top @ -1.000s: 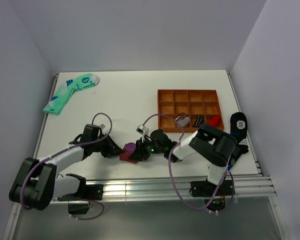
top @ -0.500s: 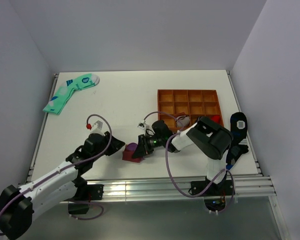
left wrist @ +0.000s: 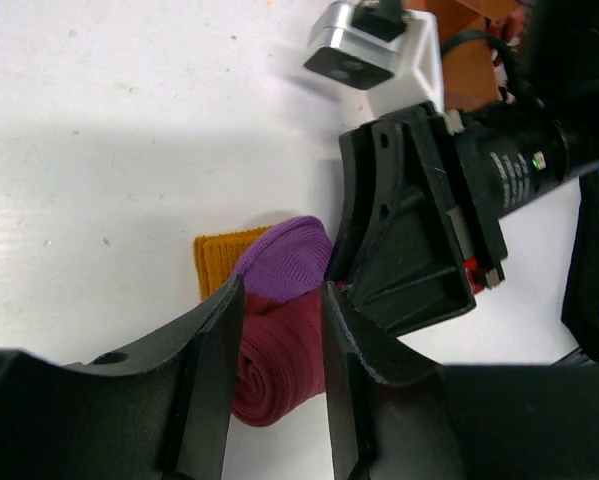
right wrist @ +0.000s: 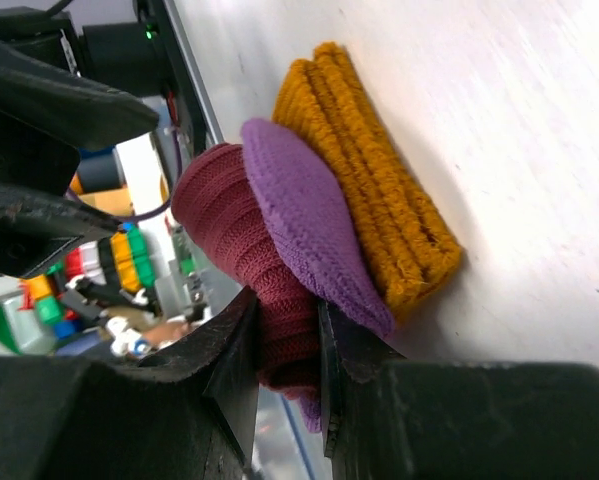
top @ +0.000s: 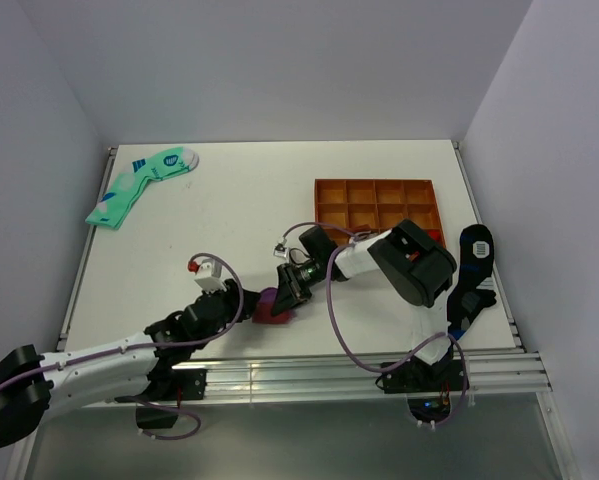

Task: Roll the socks
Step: Roll the sock at the center of the board.

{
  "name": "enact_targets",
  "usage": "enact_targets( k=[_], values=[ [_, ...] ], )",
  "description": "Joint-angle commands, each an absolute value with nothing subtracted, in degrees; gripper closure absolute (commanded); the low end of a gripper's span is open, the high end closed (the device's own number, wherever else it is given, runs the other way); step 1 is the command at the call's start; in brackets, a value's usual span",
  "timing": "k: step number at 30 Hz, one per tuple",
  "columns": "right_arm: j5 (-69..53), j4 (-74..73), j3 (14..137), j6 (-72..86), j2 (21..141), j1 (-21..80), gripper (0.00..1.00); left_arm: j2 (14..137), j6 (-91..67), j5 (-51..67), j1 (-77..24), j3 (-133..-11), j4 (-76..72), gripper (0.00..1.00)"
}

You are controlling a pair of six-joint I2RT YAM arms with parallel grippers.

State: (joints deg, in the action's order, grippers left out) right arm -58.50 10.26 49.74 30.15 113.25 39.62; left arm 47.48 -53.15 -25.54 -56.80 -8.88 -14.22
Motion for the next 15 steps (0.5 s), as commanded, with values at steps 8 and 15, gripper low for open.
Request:
enact_targets(
  k=[8,15],
  values=[
    [-44.8,-19.4,52.9,18.1,119.6,37.6,1.00,49.7,-44.0,-27.9,-61.4,-3.6,-34.2,0.56],
    [-44.0,-22.6,55.2,16.9,121.2,37.4,1.00,51.0,-39.7,-20.0,-61.9,-2.2,-40.9,0.50]
  ],
)
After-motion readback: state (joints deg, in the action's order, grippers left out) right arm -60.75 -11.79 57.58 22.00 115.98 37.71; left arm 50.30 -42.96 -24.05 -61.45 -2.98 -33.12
